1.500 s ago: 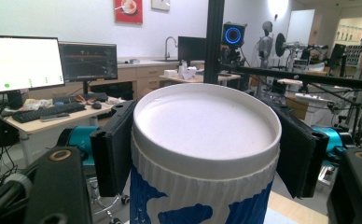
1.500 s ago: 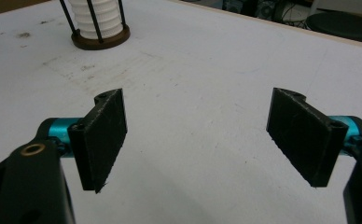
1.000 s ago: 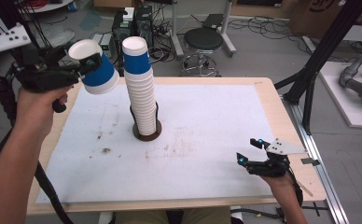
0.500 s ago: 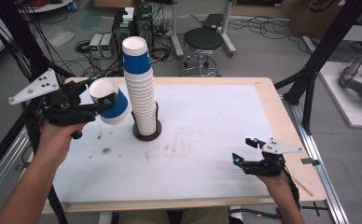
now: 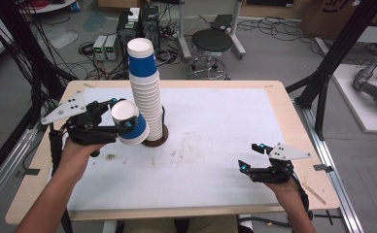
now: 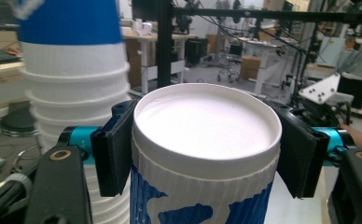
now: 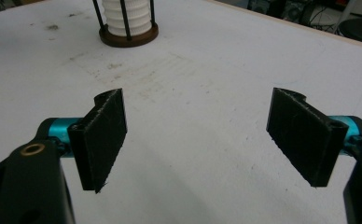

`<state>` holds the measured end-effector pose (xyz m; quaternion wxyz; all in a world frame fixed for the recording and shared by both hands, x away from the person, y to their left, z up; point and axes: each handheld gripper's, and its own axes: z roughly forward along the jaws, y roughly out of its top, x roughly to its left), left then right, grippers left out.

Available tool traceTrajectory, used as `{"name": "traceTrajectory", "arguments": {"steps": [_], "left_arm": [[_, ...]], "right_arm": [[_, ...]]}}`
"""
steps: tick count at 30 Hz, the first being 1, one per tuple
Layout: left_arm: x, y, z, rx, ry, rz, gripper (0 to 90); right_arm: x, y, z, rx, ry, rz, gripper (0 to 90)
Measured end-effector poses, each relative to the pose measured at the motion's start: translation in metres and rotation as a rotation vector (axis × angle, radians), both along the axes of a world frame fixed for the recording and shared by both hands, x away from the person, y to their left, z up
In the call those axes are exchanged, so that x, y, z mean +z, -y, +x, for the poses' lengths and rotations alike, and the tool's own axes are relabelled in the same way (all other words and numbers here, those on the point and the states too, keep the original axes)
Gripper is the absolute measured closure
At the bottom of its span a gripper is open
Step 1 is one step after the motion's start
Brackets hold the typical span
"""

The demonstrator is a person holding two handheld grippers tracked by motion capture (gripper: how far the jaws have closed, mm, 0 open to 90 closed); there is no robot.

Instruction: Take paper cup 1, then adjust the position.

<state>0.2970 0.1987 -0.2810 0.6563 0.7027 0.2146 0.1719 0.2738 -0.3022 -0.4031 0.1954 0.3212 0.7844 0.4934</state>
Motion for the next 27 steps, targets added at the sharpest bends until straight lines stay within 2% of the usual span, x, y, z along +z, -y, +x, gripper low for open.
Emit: {"name": "traceTrajectory", "arguments": {"steps": [2,4,7,8,10,11,14,18,20,27], "left_arm": [[-0.001,0.003,0.0,-0.008,0.002,0.008,29.9],[-0.006,0.014,0.0,-0.038,0.004,0.021,29.9],[-0.01,0.022,0.001,-0.057,0.003,0.026,30.0],[-0.013,0.027,0.002,-0.07,0.003,0.03,30.0],[-0.019,0.038,0.005,-0.103,0.0,0.033,30.0],[-0.019,0.038,0.005,-0.103,0.0,0.033,30.0],[-0.023,0.052,0.009,-0.137,-0.005,0.051,30.0],[-0.026,0.067,0.011,-0.166,0.005,0.053,30.0],[-0.029,0.074,0.012,-0.179,0.007,0.053,30.0],[-0.035,0.091,0.015,-0.212,-0.011,0.058,30.0]], "right_arm": [[0.001,-0.001,-0.001,0.004,-0.001,0.003,20.4],[0.003,-0.004,-0.002,0.027,-0.002,0.01,20.4],[0.004,-0.007,-0.002,0.05,-0.001,0.019,20.4],[0.007,-0.012,-0.003,0.074,0.0,0.027,20.4],[0.009,-0.016,-0.004,0.081,0.017,0.029,20.4],[0.009,-0.016,-0.004,0.081,0.017,0.029,20.4],[0.014,-0.024,-0.006,0.128,0.031,0.056,20.4],[0.018,-0.03,-0.004,0.17,0.041,0.052,20.4],[0.022,-0.036,-0.001,0.213,0.051,0.051,20.4],[0.026,-0.047,0.005,0.275,0.06,0.056,20.4]]}}
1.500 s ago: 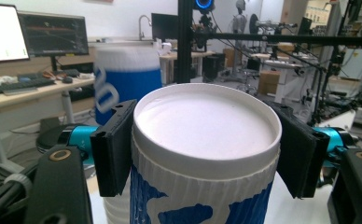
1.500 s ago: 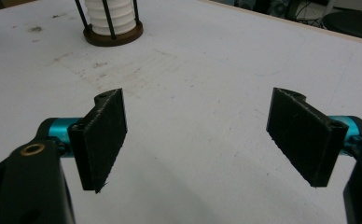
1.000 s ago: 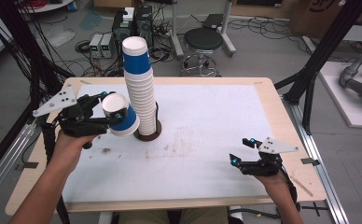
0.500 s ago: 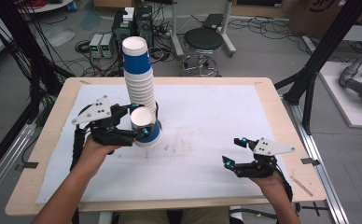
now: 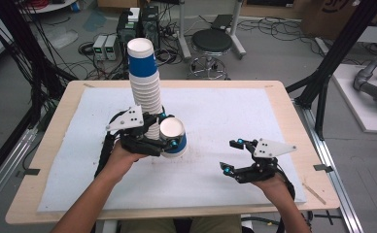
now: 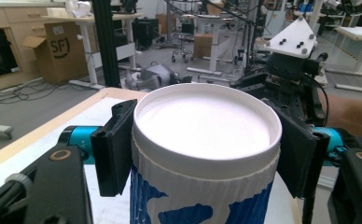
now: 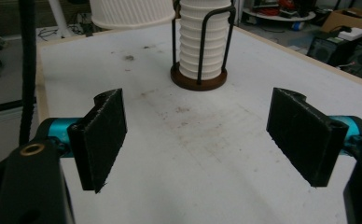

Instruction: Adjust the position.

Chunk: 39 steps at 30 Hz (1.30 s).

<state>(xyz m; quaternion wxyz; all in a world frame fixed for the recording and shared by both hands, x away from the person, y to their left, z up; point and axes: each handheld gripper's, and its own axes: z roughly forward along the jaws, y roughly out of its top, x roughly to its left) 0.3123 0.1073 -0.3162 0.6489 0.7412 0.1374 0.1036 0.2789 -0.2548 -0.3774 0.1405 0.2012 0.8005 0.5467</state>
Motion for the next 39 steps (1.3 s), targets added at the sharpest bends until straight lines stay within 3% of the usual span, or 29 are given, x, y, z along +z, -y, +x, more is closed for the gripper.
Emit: {"name": "traceTrajectory", "arguments": {"steps": [22,31,39], "left_arm": [[-0.018,0.031,0.0,-0.081,-0.033,0.006,30.1],[-0.022,0.041,-0.003,-0.113,-0.039,0.011,30.1],[-0.024,0.051,-0.004,-0.134,-0.037,0.006,30.3]], "right_arm": [[0.003,-0.045,0.016,0.176,-0.04,0.033,20.4],[0.001,-0.058,0.019,0.199,-0.026,0.036,20.3],[-0.004,-0.063,0.021,0.215,-0.038,0.086,18.6]]}}
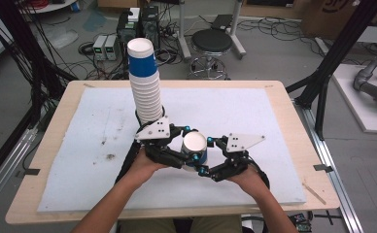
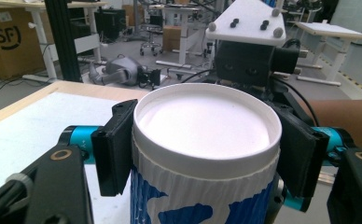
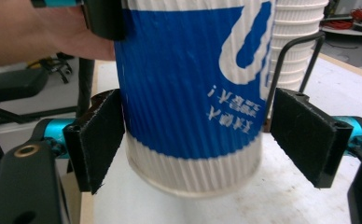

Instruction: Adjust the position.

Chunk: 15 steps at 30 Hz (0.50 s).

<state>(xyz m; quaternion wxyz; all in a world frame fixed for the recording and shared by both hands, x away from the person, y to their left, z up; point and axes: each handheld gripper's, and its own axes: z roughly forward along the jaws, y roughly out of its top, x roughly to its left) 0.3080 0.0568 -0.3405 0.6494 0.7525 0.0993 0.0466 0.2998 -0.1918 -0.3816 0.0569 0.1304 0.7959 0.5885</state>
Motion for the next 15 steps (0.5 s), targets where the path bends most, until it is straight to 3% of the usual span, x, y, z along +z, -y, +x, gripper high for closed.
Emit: {"name": "traceTrajectory", "arguments": {"steps": [4,9,12,15], "left_arm": [[0.0005,0.0016,-0.0002,-0.011,0.002,-0.017,30.3],[0.0007,0.0002,0.0002,-0.014,0.0,-0.024,30.9],[0.0002,0.0002,0.0005,-0.015,-0.003,-0.011,30.8],[0.0001,0.0002,-0.0004,-0.014,-0.019,0.013,30.3]], "right_arm": [[-0.0016,-0.0013,-0.0007,0.009,0.01,-0.001,18.7],[0.0007,0.0025,-0.0006,0.025,0.013,-0.011,25.3],[0.0032,0.0037,-0.0011,0.021,0.031,-0.037,27.8],[0.0075,0.0029,-0.001,0.03,0.041,-0.095,28.7]]}}
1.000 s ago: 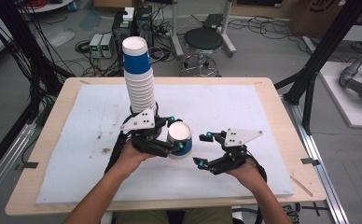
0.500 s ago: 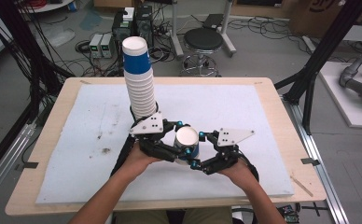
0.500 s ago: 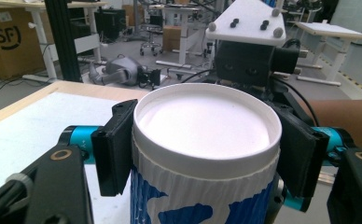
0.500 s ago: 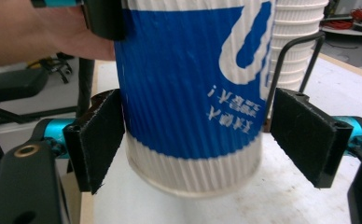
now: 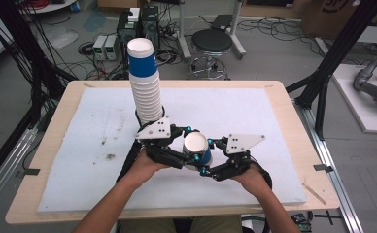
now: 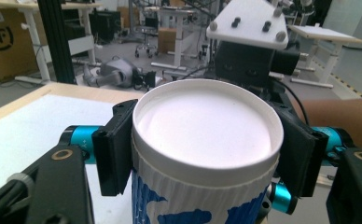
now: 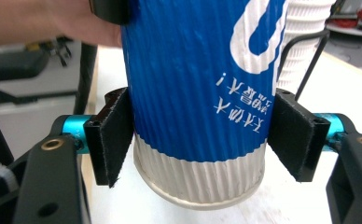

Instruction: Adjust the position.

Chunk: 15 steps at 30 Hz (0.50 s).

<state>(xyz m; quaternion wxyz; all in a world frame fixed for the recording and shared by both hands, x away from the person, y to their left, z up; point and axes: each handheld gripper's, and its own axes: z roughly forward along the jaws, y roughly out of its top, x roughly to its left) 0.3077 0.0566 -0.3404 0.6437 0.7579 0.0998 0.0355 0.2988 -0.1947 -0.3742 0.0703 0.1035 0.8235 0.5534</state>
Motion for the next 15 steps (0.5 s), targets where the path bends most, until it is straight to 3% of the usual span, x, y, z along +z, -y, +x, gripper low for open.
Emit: {"name": "traceTrajectory", "arguments": {"steps": [1,2,4,15], "left_arm": [[0.0,0.0,-0.001,0.005,0.001,0.02,29.6],[0.001,0.0,-0.002,0.012,-0.002,0.037,21.2],[0.001,0.0,-0.001,0.016,-0.03,0.067,16.7],[0.006,-0.007,-0.001,-0.016,-0.038,0.141,16.2]], "right_arm": [[0.002,0.0,0.0,0.0,0.003,-0.022,28.7],[0.005,-0.001,-0.001,0.01,0.014,-0.058,28.9],[0.006,-0.001,-0.002,0.015,0.014,-0.064,28.9],[0.019,0.002,0.001,0.034,0.036,-0.184,28.9]]}}
